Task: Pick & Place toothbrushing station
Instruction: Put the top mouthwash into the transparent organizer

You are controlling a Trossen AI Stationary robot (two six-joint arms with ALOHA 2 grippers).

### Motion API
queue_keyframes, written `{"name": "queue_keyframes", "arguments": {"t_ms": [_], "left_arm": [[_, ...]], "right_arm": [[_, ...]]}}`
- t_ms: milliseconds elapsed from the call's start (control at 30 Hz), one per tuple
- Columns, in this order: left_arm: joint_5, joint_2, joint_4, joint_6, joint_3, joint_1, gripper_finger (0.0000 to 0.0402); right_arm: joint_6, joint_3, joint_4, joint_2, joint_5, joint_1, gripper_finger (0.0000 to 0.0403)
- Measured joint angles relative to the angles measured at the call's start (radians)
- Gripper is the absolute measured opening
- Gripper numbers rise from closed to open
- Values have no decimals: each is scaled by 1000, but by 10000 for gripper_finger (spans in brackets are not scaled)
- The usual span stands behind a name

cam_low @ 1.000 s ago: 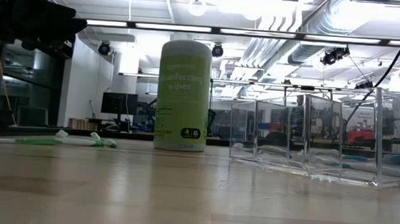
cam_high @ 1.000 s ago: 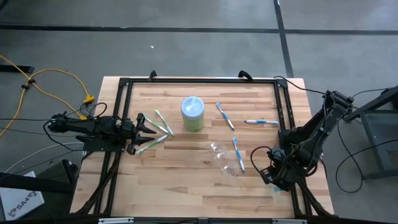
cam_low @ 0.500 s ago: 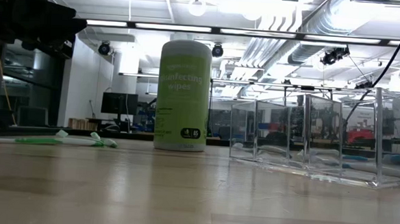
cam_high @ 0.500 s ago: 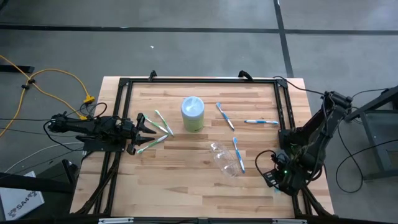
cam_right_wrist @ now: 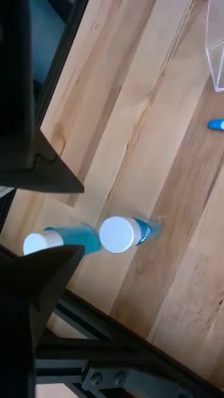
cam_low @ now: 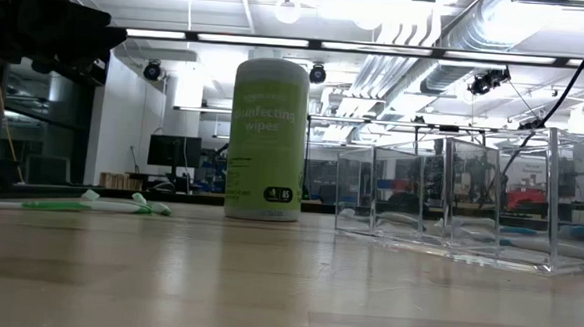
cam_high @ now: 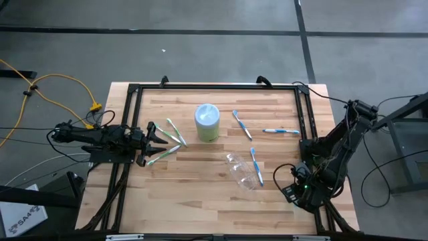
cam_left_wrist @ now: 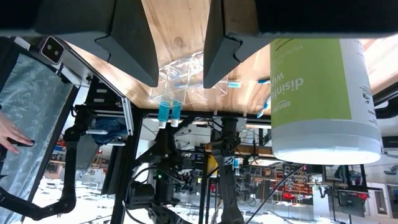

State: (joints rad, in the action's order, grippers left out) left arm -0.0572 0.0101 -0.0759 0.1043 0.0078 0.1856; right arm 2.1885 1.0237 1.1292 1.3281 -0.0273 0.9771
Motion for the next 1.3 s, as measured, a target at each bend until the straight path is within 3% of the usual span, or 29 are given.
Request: {"name": "queue_keyframes", "arguments": {"t_ms": [267,1300], "left_arm": [[0,0,0,0,0,0,124],[0,0,0,0,0,0,124]], "right_arm": [[-1,0,19,4,-10,-8,203],[-73,-10,11,148,-34,-9,197]]}}
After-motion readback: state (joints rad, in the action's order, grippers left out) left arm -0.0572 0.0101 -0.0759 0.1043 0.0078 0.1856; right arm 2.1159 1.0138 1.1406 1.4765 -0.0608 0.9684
